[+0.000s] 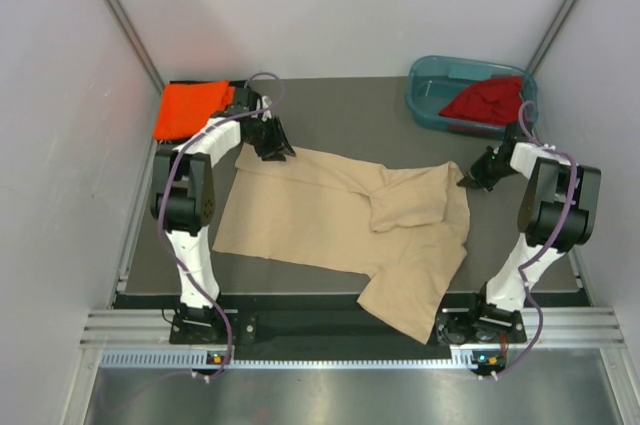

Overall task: Fold and stack the t-shirts
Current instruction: Fold the tshirt

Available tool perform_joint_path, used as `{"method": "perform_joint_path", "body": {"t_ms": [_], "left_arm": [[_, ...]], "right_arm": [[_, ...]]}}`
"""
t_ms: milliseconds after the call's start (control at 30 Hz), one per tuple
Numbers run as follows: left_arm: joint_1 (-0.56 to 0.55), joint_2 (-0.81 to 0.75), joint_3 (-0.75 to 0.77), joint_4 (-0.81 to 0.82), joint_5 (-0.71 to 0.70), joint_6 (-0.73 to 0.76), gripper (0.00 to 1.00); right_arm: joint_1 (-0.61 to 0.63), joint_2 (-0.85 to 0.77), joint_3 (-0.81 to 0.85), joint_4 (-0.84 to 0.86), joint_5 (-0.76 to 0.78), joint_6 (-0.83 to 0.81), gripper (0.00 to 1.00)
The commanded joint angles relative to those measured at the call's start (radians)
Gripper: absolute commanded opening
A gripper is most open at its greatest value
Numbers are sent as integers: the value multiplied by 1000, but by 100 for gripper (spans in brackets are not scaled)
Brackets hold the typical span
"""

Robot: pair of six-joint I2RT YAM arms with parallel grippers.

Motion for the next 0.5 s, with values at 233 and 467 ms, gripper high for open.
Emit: {"method": "perform_joint_path", "body": {"t_ms": [233, 467], "left_arm": [[50, 146, 30, 54, 4, -114, 41], [58, 200, 75, 22, -31, -104, 40]], "right_arm": [[-41, 105, 47, 170, 55, 73, 0], [-77, 103, 78, 103, 179, 93, 0]]}}
